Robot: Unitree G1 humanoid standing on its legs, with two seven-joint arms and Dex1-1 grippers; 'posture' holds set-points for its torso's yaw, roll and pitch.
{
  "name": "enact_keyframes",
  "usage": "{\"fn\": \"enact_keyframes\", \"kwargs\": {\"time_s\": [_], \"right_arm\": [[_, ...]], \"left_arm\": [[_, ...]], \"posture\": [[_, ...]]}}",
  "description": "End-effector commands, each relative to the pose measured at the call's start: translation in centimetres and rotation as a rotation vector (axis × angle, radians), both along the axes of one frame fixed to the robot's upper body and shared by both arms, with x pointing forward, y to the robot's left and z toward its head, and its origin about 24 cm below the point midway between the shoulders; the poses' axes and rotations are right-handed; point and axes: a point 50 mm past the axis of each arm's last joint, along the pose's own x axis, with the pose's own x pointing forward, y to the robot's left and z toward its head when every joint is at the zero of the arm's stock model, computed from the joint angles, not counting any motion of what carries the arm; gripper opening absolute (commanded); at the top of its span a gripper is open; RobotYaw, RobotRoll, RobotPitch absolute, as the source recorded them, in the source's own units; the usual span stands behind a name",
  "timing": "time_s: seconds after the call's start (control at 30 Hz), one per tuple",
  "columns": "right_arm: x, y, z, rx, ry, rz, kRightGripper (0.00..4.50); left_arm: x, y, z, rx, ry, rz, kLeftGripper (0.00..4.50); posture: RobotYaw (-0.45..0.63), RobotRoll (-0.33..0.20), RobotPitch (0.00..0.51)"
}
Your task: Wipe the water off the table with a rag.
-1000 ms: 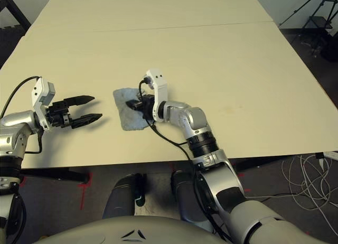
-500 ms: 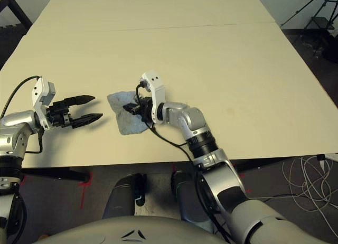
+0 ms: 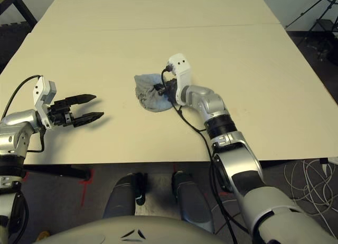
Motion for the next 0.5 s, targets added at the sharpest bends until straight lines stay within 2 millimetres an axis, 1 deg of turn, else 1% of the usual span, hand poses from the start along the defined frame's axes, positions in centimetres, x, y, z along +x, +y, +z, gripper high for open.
{"fn": "enact_keyframes", "kwargs": {"time_s": [0.03,0.1,0.17,0.2,0.27,0.33,0.37,0.4,0.5], "right_arm": [[0.7,-2.7,0.6,-0.025,-0.027,-0.085,0.11],[0.7,-3.4,1.0,0.009,-0.017,-0.097,0.11],[0.5,-3.4,1.8,0.103,0.015,-0.073,0.11],[0.2,-3.1,2.6,0.172,0.031,-0.039,0.11],[-0.4,-2.9,4.3,0.272,0.063,0.022,0.11],[-1.0,-3.1,6.3,0.313,0.066,0.079,0.11],[-1.4,-3.7,7.9,0.323,0.05,0.107,0.11],[-1.7,-4.1,9.0,0.329,0.041,0.125,0.11],[-2.2,-5.8,11.7,0.314,0.004,0.132,0.11]], "left_arm": [[0.2,-0.3,-0.1,0.002,0.002,-0.012,4.5],[0.3,-0.3,-0.1,0.001,0.003,-0.015,4.5],[0.4,-0.5,-0.1,0.0,0.003,-0.017,4.5],[0.5,-0.5,-0.2,0.0,0.003,-0.019,4.5],[0.6,-0.6,-0.2,-0.001,0.005,-0.022,4.5],[0.7,-0.7,-0.3,-0.002,0.005,-0.025,4.5],[0.8,-0.8,-0.3,-0.002,0.005,-0.026,4.5],[0.8,-0.8,-0.3,-0.003,0.005,-0.028,4.5],[1.0,-1.0,-0.4,-0.005,0.005,-0.032,4.5]], "posture": [[-0.13,0.0,0.158],[-0.14,0.0,0.157],[-0.15,0.0,0.159],[-0.15,0.0,0.159],[-0.16,0.0,0.158],[-0.16,0.0,0.158],[-0.17,0.0,0.158],[-0.17,0.0,0.158],[-0.18,0.0,0.157]]}}
